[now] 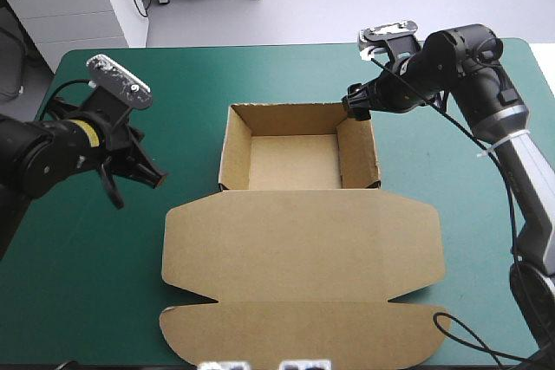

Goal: Fold the box

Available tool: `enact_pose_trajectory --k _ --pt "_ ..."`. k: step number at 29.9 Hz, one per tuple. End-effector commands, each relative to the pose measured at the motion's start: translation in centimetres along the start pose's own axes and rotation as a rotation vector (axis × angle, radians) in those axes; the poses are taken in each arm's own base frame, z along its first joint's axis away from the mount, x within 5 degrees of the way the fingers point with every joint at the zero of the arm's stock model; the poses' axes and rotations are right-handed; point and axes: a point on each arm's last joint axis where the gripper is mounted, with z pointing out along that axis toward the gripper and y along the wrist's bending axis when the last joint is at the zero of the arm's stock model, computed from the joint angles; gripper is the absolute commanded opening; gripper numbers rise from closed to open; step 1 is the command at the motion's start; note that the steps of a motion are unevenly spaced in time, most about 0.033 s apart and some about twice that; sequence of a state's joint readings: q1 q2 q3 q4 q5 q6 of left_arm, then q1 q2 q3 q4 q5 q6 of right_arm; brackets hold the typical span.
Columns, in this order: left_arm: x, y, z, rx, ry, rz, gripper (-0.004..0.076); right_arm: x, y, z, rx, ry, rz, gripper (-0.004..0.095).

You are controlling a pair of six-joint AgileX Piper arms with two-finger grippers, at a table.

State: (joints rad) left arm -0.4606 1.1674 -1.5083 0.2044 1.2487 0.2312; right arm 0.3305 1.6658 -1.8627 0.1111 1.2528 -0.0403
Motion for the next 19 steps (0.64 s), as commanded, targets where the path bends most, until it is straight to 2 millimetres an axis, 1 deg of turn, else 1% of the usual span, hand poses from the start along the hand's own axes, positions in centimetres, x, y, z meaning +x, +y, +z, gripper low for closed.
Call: enact_pose_trajectory --k 1,4,8,12,17,19 --pt "2.4 -0.3 -2.8 0.004 -0.025 -0.024 -0.0008 -0.2 0.3 -2.6 -0.004 -0.074 -0.014 0.0819" --pt "4.5 -1.1 -3.7 0.039 -0.048 -0.036 -0.0008 -0.2 0.2 -2.3 -0.004 -0.067 -0.014 0.0819" --pt "7.5 -2.4 -4.0 0.082 -0.084 -0.082 -0.0008 -0.3 0.1 -1.6 -0.005 -0.053 -0.012 0.0819" --pt "10.7 -3.6 -3.0 0.076 -0.083 -0.140 -0.0008 -0.5 0.0 -0.3 -0.001 -0.025 -0.010 0.0819" --pt "13.8 -4.8 -1.2 0.080 -0.045 -0.177 -0.0008 -0.6 -0.2 1.6 -0.001 0.016 -0.006 0.0819" --pt "15.0 -5.4 -0.2 0.088 -0.008 -0.191 -0.0008 -0.7 -0.3 2.6 -0.001 0.039 -0.004 0.0819"
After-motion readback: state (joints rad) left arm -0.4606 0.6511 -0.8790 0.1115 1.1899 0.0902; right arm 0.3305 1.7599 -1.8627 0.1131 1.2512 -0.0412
